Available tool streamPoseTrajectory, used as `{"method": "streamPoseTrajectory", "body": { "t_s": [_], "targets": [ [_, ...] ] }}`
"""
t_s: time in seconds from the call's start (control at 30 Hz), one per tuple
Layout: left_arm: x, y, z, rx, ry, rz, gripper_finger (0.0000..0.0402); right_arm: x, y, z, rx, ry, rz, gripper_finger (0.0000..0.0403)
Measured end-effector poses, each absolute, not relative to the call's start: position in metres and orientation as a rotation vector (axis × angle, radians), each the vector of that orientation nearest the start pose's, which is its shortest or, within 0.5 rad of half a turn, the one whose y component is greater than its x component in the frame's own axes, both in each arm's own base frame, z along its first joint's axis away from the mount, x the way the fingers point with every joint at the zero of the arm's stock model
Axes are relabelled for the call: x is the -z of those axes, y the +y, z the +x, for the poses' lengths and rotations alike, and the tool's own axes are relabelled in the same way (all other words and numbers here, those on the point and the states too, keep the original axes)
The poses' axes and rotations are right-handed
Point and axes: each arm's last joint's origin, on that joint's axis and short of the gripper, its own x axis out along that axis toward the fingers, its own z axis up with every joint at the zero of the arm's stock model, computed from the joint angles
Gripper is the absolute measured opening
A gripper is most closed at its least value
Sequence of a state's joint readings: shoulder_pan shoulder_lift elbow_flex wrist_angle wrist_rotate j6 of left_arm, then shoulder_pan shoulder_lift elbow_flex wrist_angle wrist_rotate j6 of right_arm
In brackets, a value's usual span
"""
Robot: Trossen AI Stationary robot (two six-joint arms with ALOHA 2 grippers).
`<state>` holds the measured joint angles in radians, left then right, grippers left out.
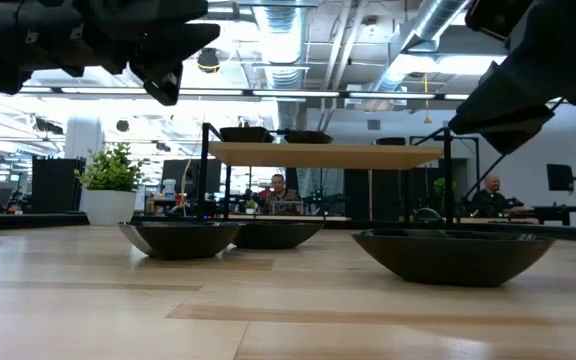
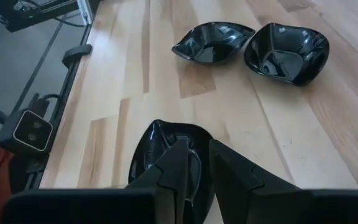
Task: Pick & Place Mini shaped plates
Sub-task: Stack the black leaf shaped plate on top of the black leaf shaped plate on the shelf
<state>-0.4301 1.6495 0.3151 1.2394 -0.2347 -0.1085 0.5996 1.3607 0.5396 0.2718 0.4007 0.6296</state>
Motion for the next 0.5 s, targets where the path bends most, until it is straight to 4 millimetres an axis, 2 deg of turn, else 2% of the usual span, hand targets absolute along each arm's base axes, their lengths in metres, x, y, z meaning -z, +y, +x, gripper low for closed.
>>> {"method": "streamPoseTrajectory", "body": {
  "t_s": [0.33,0.5],
  "targets": [
    [-0.127,-0.104,0.244,0.189,0.121,-0.065,0.0117,-0.148,0.141,0.228,-0.028,0.573,0.326,0.0064],
    [-0.129,-0.104,0.244,0.189,0.111,-0.066,0.0117,-0.146,0.141,0.232,-0.067,0.579,0.352,0.0064]
  ]
}}
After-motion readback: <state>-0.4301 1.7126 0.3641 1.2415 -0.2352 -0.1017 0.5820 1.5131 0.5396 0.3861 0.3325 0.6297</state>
